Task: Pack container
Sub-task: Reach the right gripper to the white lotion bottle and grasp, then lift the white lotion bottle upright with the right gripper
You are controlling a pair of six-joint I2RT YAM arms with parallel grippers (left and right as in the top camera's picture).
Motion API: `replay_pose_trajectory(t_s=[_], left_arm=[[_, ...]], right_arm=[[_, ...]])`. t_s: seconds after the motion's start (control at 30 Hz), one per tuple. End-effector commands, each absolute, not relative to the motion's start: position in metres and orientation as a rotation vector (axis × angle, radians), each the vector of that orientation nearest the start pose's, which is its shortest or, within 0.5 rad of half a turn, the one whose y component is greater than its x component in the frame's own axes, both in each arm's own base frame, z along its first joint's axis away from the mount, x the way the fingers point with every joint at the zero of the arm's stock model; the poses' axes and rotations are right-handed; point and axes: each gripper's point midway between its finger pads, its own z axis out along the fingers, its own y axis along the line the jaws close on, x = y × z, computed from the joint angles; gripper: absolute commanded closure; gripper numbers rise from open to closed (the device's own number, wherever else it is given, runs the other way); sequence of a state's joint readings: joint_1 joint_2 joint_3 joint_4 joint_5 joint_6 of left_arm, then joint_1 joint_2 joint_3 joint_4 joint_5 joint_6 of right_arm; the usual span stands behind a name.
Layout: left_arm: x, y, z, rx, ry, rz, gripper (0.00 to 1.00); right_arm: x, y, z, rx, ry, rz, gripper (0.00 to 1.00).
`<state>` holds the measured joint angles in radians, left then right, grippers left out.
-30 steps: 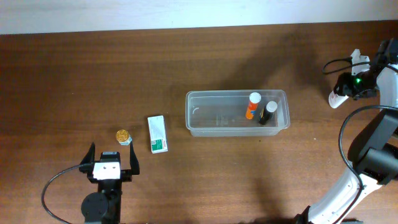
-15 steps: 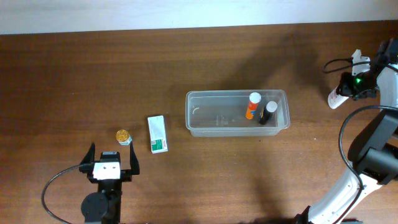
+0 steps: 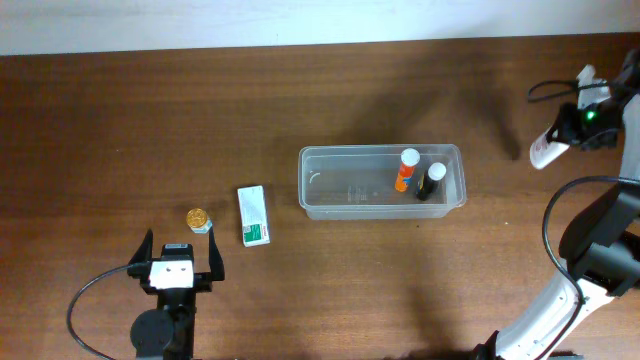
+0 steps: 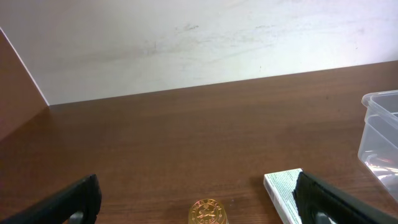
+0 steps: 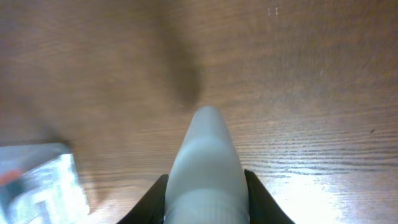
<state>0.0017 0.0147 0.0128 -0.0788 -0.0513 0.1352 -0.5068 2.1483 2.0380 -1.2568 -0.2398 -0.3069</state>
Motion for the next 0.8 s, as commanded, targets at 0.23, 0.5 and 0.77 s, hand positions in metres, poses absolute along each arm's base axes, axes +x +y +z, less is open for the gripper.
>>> replay_pose_trajectory(t_s=[0.23,0.5,0.77], left_arm=[[0.246,0.008,0.157,0.087,1.649,0.151,0.0],[0.246,0.008,0.157,0.087,1.649,0.151,0.0],[0.246,0.008,0.157,0.087,1.649,0.151,0.01]], right_arm=[[0.436,-0.119,0.257,0.046,2.697,0.274,0.7],[0.428,-0.059,0.304,-0.06,2.66,0.188,0.7],[0.425,-0.076,0.296,0.07,2.706,0.075,0.7]])
